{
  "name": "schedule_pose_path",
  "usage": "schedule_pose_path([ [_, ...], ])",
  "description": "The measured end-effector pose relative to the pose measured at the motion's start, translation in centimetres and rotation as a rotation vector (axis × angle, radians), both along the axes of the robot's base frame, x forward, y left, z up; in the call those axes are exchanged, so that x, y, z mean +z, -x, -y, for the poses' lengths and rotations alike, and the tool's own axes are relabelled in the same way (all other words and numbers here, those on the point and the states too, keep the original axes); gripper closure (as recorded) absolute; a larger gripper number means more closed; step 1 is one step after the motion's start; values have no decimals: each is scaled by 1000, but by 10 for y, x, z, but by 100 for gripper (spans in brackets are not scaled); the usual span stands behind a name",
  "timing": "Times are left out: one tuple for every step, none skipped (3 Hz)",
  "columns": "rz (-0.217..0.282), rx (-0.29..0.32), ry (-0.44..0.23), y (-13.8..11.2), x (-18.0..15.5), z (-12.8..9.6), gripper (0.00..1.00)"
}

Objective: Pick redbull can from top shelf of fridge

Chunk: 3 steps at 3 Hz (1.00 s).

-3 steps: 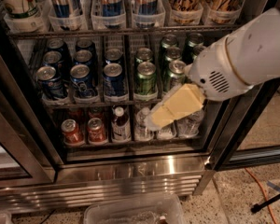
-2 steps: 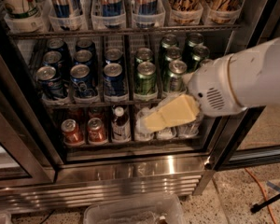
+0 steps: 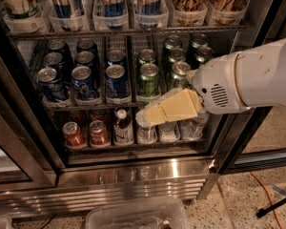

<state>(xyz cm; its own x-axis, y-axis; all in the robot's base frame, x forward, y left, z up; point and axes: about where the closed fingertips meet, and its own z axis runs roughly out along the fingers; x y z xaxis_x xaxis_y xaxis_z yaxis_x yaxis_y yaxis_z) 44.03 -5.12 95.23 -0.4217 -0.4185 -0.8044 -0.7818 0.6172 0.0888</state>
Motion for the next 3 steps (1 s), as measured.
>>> schedule_pose_path([
  [37, -66, 2, -4, -1, 5, 0],
  [123, -167, 38, -7, -1, 11, 0],
  [209, -244, 100, -10, -1, 14, 0],
])
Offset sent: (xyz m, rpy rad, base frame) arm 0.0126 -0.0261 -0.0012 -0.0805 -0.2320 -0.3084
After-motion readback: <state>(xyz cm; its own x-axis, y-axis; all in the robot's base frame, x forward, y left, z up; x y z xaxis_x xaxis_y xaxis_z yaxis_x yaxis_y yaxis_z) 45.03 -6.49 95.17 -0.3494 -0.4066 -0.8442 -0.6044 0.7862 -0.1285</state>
